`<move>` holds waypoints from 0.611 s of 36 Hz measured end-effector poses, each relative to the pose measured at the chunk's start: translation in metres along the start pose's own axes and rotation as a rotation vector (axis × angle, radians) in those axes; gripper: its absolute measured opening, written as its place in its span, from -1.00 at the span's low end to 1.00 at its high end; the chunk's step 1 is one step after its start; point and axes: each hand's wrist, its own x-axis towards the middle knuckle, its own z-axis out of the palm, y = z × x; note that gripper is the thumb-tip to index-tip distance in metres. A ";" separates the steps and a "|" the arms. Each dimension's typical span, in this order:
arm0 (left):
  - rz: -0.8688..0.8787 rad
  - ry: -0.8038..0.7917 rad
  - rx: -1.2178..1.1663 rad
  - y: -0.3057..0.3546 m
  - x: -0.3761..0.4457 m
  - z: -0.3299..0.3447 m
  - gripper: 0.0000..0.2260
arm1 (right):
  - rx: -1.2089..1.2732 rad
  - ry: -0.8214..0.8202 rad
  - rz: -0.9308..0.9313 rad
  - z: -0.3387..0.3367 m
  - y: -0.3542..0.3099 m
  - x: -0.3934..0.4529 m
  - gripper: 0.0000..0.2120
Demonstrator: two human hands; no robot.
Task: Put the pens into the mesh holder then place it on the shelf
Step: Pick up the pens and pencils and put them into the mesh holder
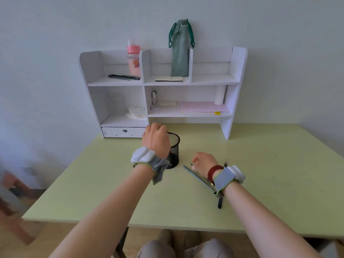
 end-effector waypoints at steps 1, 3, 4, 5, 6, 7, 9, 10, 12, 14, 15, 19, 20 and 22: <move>0.047 0.041 -0.015 0.001 -0.005 0.000 -0.80 | -0.006 0.001 0.008 0.002 0.001 -0.001 -0.78; 0.153 0.113 -0.054 0.006 -0.015 -0.002 -0.84 | -0.031 0.013 0.021 0.006 0.003 -0.004 -0.77; 0.201 0.140 -0.067 0.008 -0.020 -0.002 -0.87 | -0.044 0.027 0.028 0.007 0.004 -0.005 -0.77; 0.242 0.158 -0.076 0.010 -0.026 -0.002 -0.88 | -0.051 0.045 0.033 0.008 0.004 -0.006 -0.77; 0.278 0.166 -0.082 0.012 -0.031 -0.002 -0.88 | -0.053 0.060 0.039 0.009 0.004 -0.006 -0.76; 0.308 0.173 -0.088 0.014 -0.036 -0.001 -0.88 | -0.055 0.070 0.043 0.009 0.004 -0.006 -0.75; 0.348 0.177 -0.099 0.017 -0.044 0.002 -0.87 | -0.070 0.078 0.054 0.010 0.003 -0.006 -0.74; 0.359 0.172 -0.102 0.018 -0.048 0.005 -0.86 | -0.076 0.077 0.061 0.011 0.003 -0.006 -0.74; 0.372 0.148 -0.112 0.020 -0.054 0.011 -0.86 | -0.077 0.076 0.075 0.012 0.002 -0.006 -0.74; 0.368 0.106 -0.118 0.020 -0.059 0.017 -0.84 | -0.059 0.083 0.087 0.010 0.002 -0.006 -0.74; 0.354 0.068 -0.114 0.020 -0.061 0.020 -0.83 | -0.039 0.091 0.091 0.008 0.002 -0.006 -0.73; 0.219 -0.100 -0.172 0.018 -0.064 0.033 -0.79 | 0.079 0.168 0.050 -0.005 0.000 -0.008 -0.73; 0.176 -0.135 -0.220 0.018 -0.064 0.034 -0.79 | 0.118 0.198 0.021 -0.009 -0.001 -0.009 -0.73; 0.096 -0.174 -0.324 0.021 -0.063 0.036 -0.79 | 0.205 0.249 -0.041 -0.016 -0.004 -0.013 -0.74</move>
